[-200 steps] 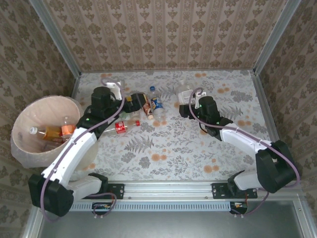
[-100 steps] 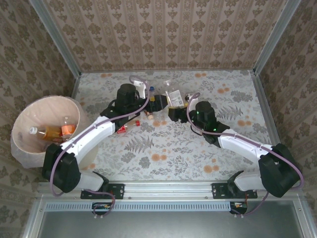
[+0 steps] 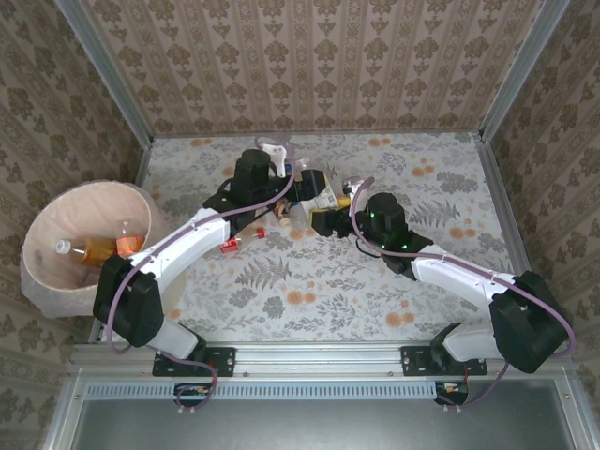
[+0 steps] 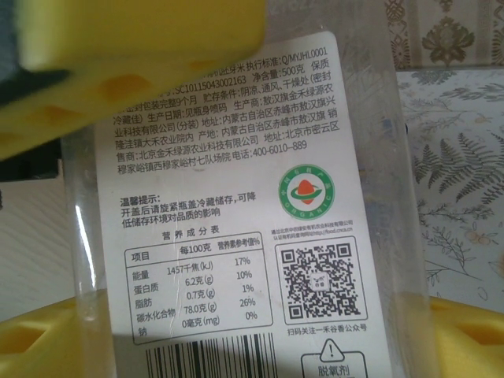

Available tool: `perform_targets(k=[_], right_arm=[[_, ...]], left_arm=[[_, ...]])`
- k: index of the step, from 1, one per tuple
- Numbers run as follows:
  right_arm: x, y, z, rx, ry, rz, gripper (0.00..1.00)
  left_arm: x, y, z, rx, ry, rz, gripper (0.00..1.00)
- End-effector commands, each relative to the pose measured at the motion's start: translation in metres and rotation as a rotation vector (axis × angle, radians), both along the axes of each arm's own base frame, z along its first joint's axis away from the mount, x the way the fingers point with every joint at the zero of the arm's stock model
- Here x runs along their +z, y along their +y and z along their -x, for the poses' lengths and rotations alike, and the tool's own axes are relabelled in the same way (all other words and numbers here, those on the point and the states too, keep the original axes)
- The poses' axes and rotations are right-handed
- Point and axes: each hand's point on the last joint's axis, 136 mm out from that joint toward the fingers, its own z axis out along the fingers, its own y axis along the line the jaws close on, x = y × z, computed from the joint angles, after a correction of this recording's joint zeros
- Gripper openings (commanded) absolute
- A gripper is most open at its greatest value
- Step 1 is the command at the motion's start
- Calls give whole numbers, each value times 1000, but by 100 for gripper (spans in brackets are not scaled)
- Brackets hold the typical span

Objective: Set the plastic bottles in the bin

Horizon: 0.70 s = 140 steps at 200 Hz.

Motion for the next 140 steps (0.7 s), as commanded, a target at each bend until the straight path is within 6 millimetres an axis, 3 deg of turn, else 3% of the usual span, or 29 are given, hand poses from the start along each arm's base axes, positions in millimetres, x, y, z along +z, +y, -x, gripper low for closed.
perform_targets(k=[1, 30, 52, 112, 140], right_arm=[[31, 8, 3, 43, -73, -54, 62], [33, 10, 3, 52, -72, -61, 63], [32, 13, 6, 75, -47, -62, 69], [38, 7, 13, 80, -85, -38, 93], [45, -5, 15, 35, -135, -18, 100]], left_arm=[[10, -6, 2, -22, -16, 21, 85], [9, -6, 6, -38, -16, 17, 70], [10, -2, 7, -33, -22, 7, 60], [21, 20, 7, 51, -78, -33, 57], [30, 41, 7, 143, -129, -39, 57]])
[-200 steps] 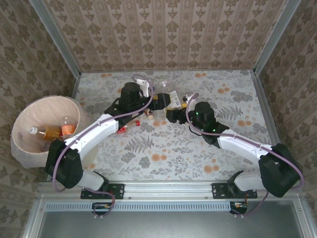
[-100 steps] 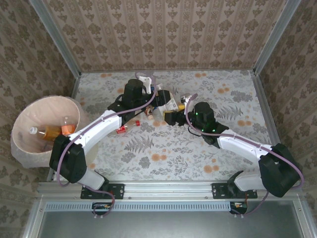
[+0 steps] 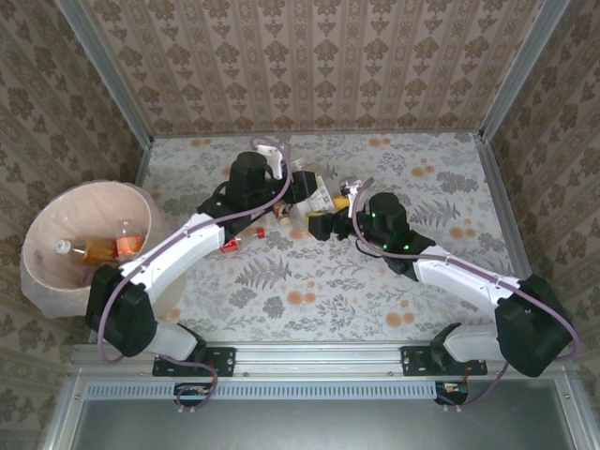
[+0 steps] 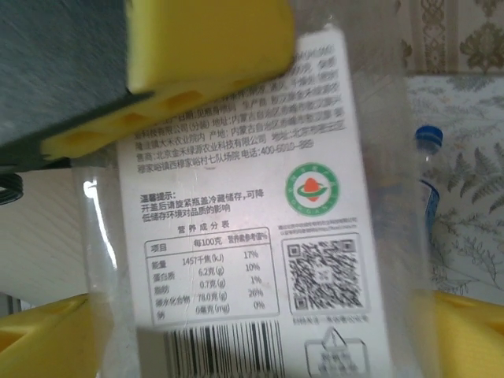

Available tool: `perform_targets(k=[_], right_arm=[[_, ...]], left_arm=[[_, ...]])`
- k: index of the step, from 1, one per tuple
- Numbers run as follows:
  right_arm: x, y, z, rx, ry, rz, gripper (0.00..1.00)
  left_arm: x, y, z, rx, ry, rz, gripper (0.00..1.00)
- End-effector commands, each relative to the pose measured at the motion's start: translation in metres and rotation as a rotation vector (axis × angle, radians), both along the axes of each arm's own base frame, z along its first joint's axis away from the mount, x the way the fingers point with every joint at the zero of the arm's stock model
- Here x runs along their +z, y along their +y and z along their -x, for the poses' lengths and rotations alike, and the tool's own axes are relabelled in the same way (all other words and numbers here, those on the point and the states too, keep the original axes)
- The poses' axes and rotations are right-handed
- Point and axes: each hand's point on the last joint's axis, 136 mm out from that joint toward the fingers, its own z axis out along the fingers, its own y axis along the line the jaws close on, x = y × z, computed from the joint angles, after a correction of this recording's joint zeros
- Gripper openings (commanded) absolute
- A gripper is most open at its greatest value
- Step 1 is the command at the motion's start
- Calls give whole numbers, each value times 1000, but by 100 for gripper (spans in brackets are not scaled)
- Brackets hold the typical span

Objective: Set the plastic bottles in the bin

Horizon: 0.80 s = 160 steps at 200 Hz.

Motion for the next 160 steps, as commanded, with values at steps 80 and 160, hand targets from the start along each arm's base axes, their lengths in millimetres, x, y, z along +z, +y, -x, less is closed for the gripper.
perform_targets(k=[80, 160], right_arm=[[-2, -86, -32, -486, -39, 138, 100], [-53, -119, -42, -635, 155, 173, 100]], left_arm=[[41, 93, 0, 262, -147, -151, 57], [69, 168, 21, 442, -204, -247, 57]])
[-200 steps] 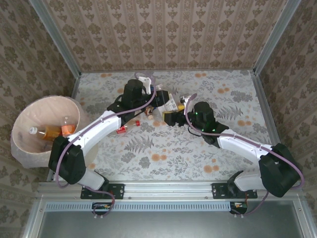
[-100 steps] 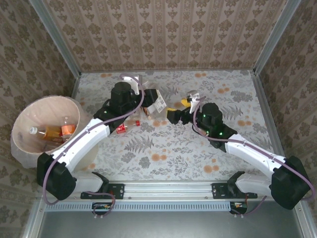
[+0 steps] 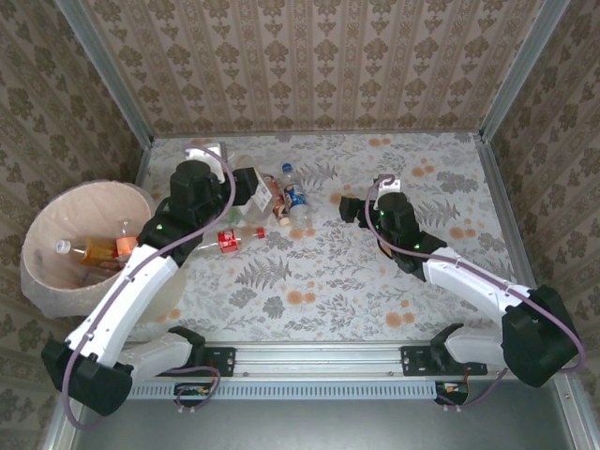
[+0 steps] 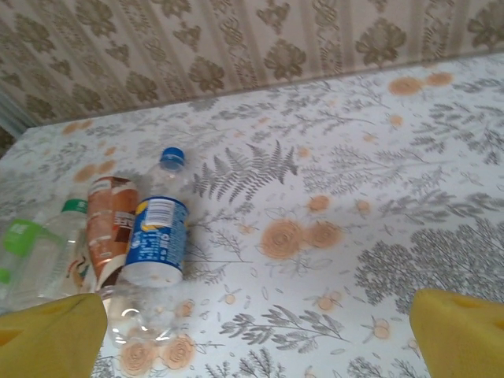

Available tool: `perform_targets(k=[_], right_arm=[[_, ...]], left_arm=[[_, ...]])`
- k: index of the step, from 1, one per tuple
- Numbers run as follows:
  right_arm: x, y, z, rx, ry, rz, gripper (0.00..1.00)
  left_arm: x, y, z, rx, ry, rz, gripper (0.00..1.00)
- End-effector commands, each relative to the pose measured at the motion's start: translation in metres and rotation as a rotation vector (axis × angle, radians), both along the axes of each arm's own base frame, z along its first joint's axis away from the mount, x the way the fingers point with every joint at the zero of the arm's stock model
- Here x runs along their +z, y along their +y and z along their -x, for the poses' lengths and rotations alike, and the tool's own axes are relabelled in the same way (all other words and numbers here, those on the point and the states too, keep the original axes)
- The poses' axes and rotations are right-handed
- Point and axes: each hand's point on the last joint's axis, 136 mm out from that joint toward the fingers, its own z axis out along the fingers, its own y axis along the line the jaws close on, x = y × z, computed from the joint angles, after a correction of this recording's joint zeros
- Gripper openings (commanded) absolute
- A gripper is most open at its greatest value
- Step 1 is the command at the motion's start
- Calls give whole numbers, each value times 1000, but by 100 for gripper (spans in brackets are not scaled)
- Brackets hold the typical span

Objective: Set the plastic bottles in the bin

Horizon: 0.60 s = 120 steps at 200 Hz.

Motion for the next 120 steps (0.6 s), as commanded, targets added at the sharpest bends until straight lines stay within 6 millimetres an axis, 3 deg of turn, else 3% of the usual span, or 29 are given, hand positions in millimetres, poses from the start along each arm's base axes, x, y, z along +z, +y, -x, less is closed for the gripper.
perform_targets(k=[1, 71, 120], right_arm=[[-13, -8, -1, -54, 46, -2, 100], [-23, -4, -10, -60, 78, -17, 100], [-26, 5, -19, -40, 96, -26, 100]], left_arm=[[20, 24, 9, 54, -48, -51, 57], [60, 79, 43, 177, -117, -211, 57], [103, 132, 72, 365, -209, -319, 56]])
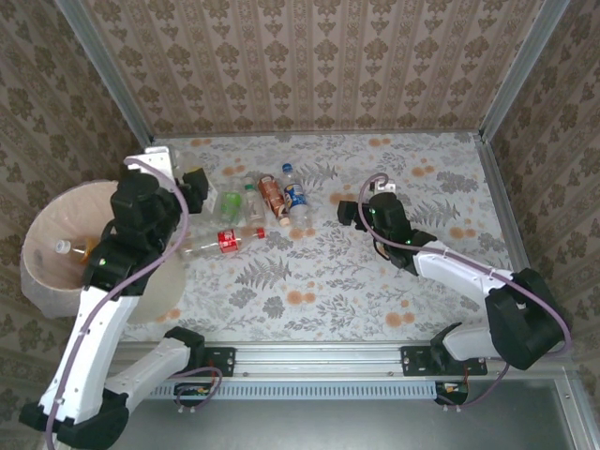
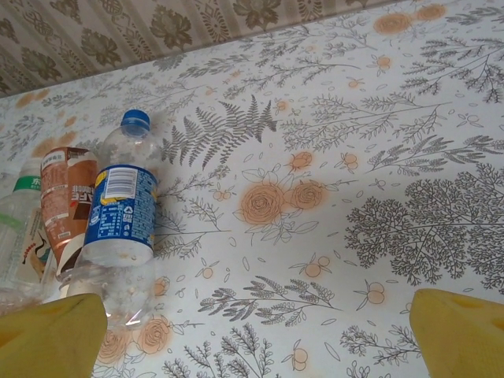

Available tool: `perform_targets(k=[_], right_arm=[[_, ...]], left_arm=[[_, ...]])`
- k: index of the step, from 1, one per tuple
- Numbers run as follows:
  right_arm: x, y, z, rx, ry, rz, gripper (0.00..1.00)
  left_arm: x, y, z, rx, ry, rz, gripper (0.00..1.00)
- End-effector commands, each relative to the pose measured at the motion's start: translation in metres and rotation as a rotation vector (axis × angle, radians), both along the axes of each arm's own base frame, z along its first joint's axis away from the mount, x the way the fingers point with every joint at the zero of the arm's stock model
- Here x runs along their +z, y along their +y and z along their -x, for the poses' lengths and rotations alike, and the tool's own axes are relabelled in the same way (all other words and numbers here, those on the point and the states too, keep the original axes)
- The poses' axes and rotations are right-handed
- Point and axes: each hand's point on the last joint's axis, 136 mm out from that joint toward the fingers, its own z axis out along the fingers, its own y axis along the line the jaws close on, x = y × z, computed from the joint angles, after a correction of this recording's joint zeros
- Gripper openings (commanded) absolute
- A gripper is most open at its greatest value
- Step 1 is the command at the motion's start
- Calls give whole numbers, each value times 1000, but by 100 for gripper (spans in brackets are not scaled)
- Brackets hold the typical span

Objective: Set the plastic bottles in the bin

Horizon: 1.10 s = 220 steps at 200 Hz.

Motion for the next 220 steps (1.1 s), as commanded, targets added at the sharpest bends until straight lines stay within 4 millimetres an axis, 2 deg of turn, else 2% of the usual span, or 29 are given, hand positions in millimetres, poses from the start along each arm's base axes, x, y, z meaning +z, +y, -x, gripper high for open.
perform_targets(k=[1, 49, 102, 145, 164, 210, 220], right_arm=[[11, 5, -9, -3, -9, -26, 100], [15, 8, -13, 7, -10, -33, 100], [10, 4, -12, 1, 3, -15, 100], [7, 1, -11, -3, 10, -10, 100], [7, 1, -11, -1, 12, -8, 100], [6, -2, -12, -6, 14, 4, 100], [6, -3, -12, -5, 16, 8, 100]], left_arm=[[25, 36, 18, 131, -50, -96, 56], [45, 83, 29, 325, -57, -169, 53], [37, 127, 31, 456, 38, -161, 53], [8, 156, 27, 498, 162, -54, 54], [-6, 159, 21, 447, 202, 53, 55], [-57, 170, -10, 347, 358, 324, 63], [-61, 174, -16, 337, 373, 363, 70]])
